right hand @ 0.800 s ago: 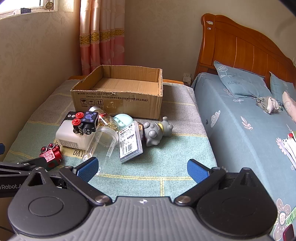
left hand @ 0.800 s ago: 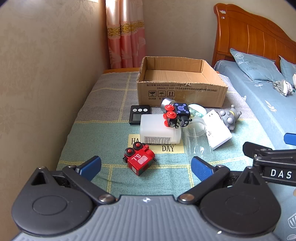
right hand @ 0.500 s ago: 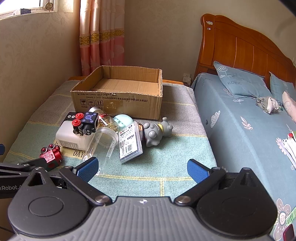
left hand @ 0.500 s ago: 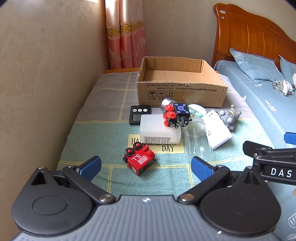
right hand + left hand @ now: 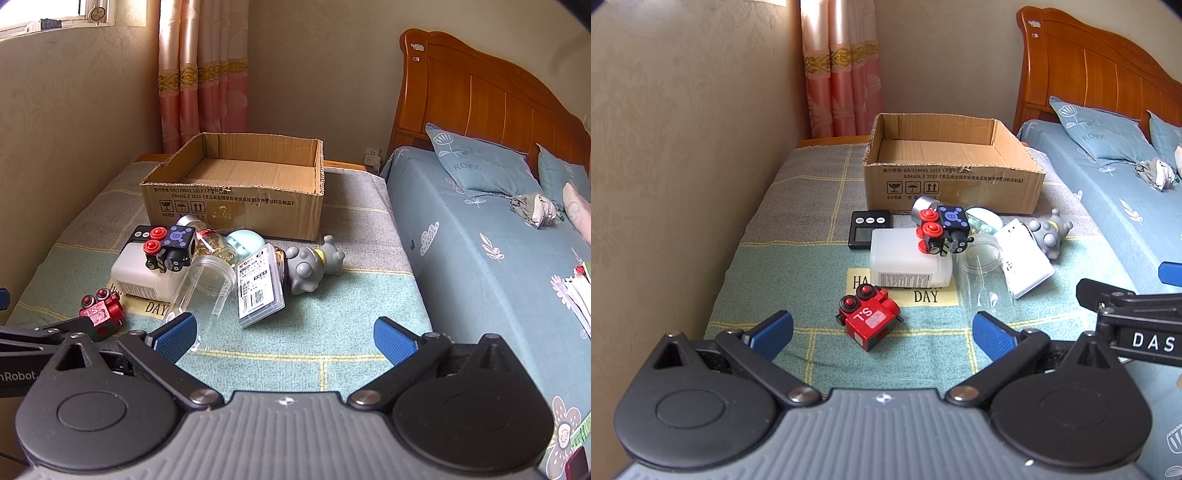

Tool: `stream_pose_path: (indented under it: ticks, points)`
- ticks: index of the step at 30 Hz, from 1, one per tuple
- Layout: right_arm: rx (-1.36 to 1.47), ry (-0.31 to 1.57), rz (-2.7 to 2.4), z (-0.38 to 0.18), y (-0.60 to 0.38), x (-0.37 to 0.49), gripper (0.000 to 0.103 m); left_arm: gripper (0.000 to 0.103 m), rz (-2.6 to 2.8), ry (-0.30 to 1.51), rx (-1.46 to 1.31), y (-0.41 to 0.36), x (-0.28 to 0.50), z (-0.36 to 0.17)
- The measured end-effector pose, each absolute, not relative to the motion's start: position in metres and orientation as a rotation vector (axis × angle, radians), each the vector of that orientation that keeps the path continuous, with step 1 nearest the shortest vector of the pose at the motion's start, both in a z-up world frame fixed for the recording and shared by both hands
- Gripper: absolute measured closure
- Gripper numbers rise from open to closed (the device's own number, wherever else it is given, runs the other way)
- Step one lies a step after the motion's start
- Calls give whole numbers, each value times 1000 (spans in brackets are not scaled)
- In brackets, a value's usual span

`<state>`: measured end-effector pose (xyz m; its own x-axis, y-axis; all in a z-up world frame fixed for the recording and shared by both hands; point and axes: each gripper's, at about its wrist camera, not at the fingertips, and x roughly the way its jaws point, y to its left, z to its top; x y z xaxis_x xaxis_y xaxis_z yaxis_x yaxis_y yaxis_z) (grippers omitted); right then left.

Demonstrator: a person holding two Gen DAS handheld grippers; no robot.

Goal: Organize rigid objects
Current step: 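Move left tool toward red train while right tool moves toward clear jar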

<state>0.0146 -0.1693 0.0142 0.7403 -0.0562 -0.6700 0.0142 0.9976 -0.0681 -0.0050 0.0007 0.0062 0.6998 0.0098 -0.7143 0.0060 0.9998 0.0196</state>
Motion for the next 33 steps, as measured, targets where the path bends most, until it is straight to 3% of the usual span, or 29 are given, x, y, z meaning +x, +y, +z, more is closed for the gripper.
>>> stream_pose_path:
  ticks: [33]
  points:
    - [-105, 631, 95, 12, -175, 24, 0, 1, -71, 729, 100, 20, 24, 0]
